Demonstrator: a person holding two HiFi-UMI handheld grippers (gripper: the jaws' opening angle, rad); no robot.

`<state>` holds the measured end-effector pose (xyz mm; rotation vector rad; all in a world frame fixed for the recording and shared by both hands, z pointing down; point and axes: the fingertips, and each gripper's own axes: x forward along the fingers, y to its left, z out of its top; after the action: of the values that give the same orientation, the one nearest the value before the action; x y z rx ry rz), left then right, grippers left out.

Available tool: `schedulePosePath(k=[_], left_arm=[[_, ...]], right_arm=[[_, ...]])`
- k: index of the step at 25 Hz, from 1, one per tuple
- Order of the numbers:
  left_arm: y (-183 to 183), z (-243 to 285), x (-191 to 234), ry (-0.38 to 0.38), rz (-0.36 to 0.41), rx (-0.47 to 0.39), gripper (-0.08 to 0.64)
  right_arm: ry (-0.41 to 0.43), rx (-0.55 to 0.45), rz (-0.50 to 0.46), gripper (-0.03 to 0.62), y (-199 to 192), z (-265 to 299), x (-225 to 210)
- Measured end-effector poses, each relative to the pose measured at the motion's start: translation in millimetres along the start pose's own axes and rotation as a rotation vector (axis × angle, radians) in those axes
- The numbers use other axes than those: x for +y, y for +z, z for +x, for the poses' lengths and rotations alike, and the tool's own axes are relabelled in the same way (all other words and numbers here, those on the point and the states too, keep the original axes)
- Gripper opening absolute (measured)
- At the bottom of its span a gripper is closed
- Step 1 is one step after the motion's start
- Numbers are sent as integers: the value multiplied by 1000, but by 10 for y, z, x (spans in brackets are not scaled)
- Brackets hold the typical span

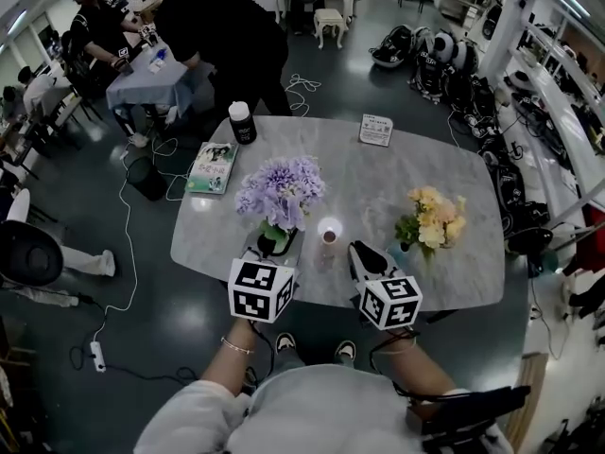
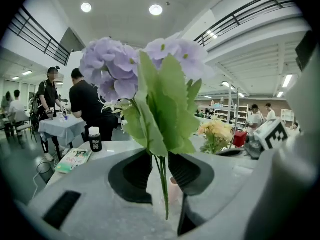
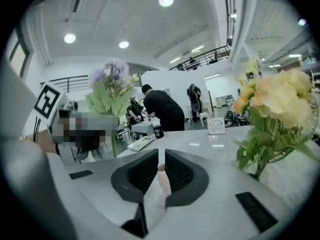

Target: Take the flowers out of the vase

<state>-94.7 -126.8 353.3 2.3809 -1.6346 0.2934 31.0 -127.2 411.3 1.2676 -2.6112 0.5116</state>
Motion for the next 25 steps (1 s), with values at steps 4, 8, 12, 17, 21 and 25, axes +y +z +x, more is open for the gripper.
schedulePosePath(k=[4, 8, 12, 17, 21, 25], left_arm=[[-219, -84, 64, 22, -23, 37, 106], [-342, -112, 148, 37, -31, 63, 106], [-468, -127, 307, 56, -38, 89, 103], [-623, -44, 481, 59, -50, 133, 100], [-765, 72, 625, 48, -64, 184, 98], [-957, 258, 776, 37, -79, 233, 97]], right_arm=[[-49, -23, 85, 18, 55, -40, -38], [-77, -15, 103, 18, 43, -10, -64], [-102, -5, 116, 17, -27, 57, -67], [-163, 12, 154, 14, -120, 104, -199], [-224, 30, 192, 12, -202, 117, -315], [-285, 45, 226, 12, -329, 142, -440]])
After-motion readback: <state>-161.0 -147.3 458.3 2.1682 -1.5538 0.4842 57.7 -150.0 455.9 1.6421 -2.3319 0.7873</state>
